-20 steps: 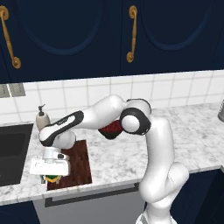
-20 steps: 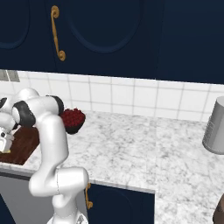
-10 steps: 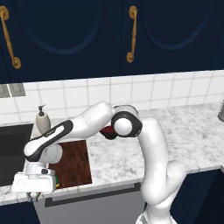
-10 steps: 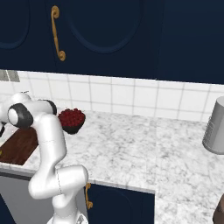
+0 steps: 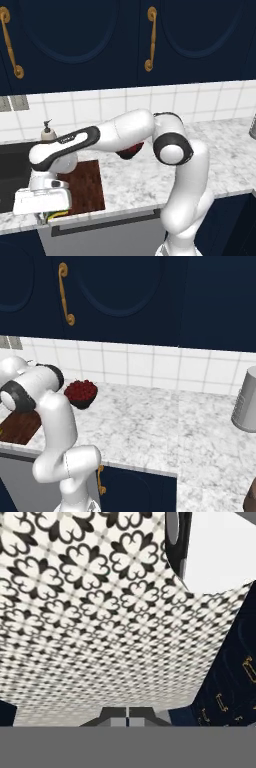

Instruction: Pick up the sponge from the counter and clean the cutting board by briefly scrubbing or pressing down on the cutting board. Once finished, release the sponge.

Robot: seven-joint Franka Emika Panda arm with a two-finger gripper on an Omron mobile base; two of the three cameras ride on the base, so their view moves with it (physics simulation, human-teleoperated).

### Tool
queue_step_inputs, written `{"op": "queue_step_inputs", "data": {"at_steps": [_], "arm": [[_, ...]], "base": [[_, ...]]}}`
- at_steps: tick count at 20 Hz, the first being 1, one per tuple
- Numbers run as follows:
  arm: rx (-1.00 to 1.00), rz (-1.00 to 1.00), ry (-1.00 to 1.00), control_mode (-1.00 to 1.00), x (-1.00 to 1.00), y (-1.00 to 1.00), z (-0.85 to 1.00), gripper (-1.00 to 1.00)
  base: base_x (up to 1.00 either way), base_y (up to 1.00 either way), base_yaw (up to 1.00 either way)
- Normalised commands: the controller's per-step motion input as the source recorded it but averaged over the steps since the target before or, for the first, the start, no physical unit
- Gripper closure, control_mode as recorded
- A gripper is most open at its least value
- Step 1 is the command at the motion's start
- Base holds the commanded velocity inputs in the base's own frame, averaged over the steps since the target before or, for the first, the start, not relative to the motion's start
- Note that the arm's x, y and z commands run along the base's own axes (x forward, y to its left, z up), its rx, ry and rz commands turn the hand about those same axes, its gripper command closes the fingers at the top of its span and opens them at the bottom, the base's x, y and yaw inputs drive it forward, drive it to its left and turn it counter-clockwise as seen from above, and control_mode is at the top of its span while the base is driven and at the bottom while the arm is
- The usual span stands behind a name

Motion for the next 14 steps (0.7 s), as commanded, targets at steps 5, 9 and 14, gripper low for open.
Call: {"op": "queue_step_inputs", "data": {"at_steps": [5,9,14], "arm": [[-0.06,0.1,-0.17,-1.0,-0.91,-1.0,0.52,1.0],[-0.04,0.08,-0.26,-1.0,-0.45,-1.0,0.29,1.0],[0.0,0.07,-0.21,-1.0,-0.03,-1.0,0.9,1.0]], "base": [[0.0,0.0,0.0],[0.0,0.0,0.0],[0.0,0.0,0.0]]}}
